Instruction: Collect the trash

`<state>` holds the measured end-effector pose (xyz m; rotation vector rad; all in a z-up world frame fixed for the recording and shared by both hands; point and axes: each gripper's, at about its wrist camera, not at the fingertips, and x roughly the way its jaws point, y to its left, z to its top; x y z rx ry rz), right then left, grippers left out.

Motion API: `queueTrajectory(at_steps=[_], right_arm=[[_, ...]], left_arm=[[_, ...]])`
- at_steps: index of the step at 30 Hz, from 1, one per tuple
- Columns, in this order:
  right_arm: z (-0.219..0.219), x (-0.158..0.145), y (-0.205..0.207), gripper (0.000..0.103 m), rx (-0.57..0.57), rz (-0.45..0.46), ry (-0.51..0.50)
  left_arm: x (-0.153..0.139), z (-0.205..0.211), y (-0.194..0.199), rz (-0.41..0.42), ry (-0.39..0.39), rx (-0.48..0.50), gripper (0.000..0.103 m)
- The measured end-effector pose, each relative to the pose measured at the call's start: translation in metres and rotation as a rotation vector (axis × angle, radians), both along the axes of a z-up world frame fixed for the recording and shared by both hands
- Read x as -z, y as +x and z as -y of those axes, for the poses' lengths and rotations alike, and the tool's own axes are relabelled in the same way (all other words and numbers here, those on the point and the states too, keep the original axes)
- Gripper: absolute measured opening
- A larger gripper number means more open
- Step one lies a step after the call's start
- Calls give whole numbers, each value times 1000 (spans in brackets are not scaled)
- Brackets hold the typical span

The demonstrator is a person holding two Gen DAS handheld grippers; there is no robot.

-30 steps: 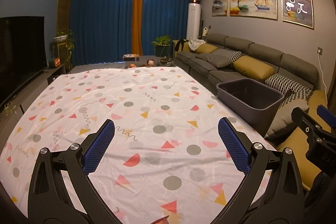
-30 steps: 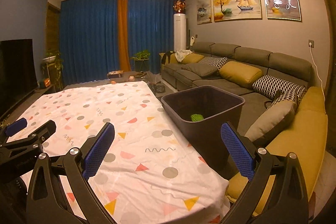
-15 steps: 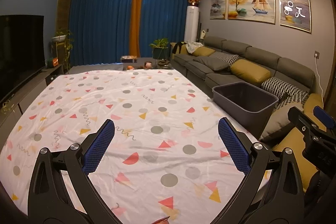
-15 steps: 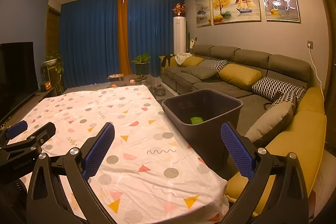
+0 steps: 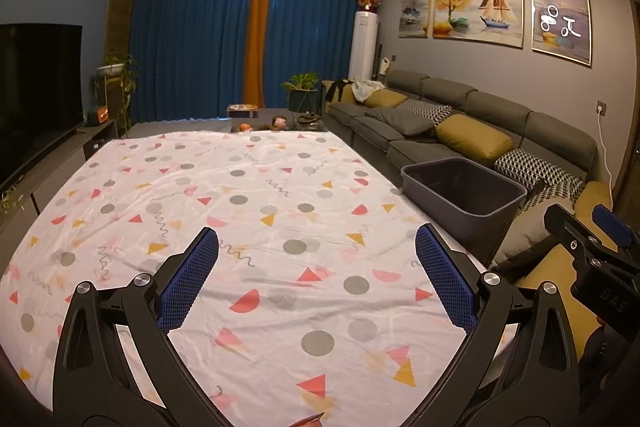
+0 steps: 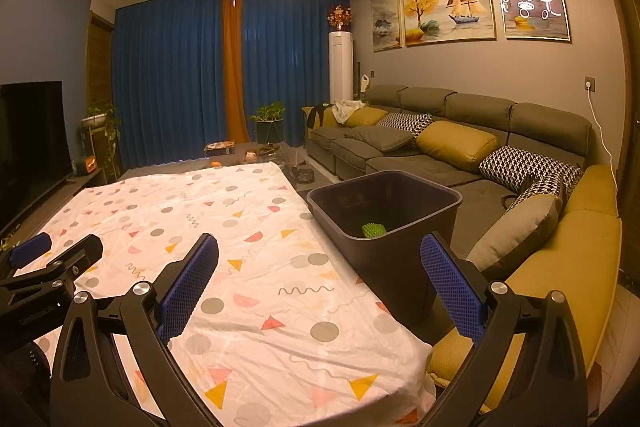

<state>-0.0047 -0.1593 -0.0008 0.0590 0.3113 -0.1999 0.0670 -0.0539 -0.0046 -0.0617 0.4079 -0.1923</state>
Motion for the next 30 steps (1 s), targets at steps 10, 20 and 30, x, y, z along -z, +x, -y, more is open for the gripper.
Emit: queueTrajectory(at_steps=[10, 20, 30], right_arm=[[0, -1, 1, 97, 0, 1, 0], [0, -1, 2, 97, 0, 2, -1], [0, -2, 2, 97, 0, 3, 0]], left_arm=[[1, 1, 1, -3, -1, 2, 97], [2, 2, 1, -4, -2, 5, 97], [3, 3, 1, -1, -4, 8, 97]])
